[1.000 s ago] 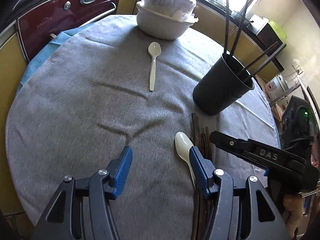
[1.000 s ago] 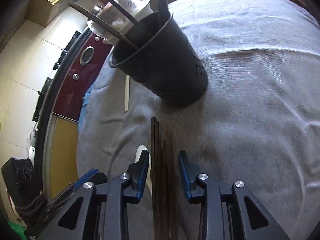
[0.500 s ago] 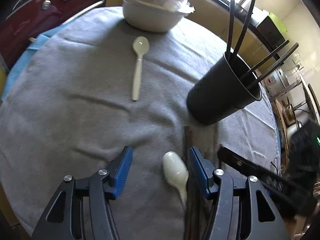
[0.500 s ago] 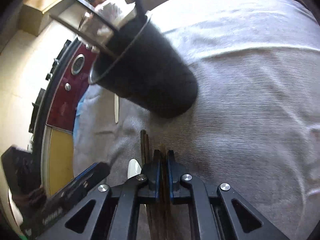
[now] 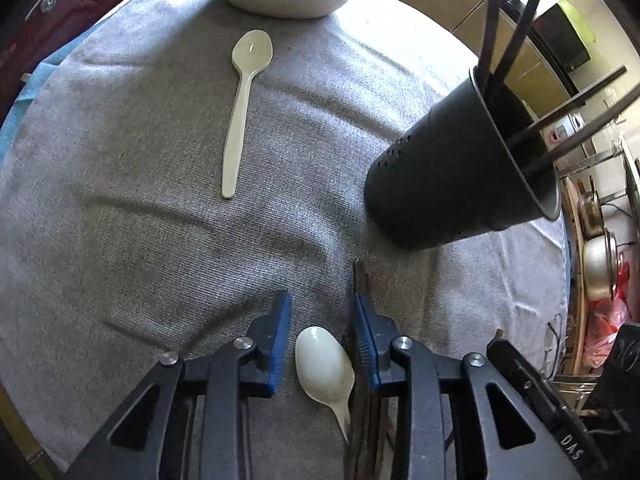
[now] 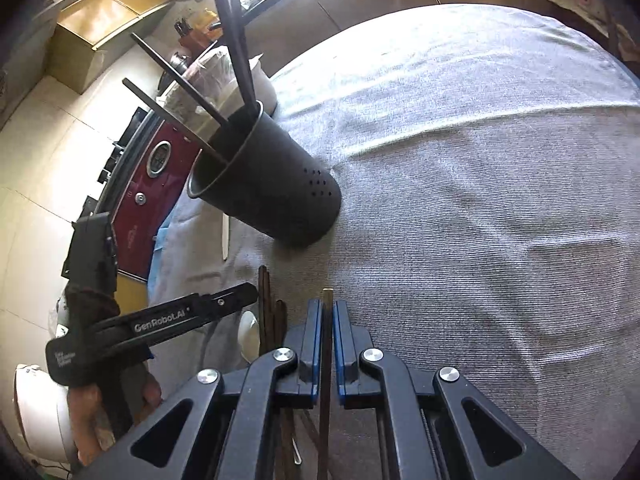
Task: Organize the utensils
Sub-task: 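Lift the chopsticks with both grippers and lower them into the black cup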
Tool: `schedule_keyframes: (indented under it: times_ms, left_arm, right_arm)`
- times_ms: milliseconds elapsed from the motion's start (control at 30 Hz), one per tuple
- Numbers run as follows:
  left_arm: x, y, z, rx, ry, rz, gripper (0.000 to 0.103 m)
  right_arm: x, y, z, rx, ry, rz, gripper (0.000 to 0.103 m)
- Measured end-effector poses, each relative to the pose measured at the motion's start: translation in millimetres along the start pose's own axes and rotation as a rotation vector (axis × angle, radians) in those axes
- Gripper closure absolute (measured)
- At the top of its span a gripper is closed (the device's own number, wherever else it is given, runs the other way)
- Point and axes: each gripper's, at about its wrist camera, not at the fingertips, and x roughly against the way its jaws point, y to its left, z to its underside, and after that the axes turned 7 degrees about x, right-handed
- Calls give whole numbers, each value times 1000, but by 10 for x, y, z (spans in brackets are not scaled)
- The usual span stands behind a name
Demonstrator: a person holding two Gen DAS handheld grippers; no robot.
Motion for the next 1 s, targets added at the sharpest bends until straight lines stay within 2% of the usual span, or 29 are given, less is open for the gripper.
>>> schedule_keyframes:
  times_ms: [133,233,433,600,633,700,767,900,1000]
  left_arm:
    - [-6,-68,-76,-10,8,-11,70]
    - [-81,-193,-55,-48,13,-82,70]
    - [-167,-361,-113,-66,13,-120,70]
    - [-262,-612,-121,-129,33,-227,70]
    - [-290,-671,-122,-144,33,-254,71]
    - [-313,-731,-125,-152,16,-299,83]
    - [-347,-835,-104,-150,8,-299,93]
    - [-333,-843,-148,-158,-4,-248,97]
    - [-154,-722,-106,-120,-62,-116,98]
  right_arm:
    - [-7,-21,16,-9,-1,-10,97]
    - [0,-47,23,-15,-1,-16,97]
    - [-4,-52,48,-24,-3,-20,97]
    - [34,-84,54,-29,-6,-18,97]
    - [42,-85,53,-28,-8,-18,97]
    - [49,-91,55,-28,-9,-15,97]
    - [57,-87,54,-27,-10,-13,97]
    - [81,-59,62,-21,-14,-12,97]
    - [139,-30,74,-12,-28,-10,97]
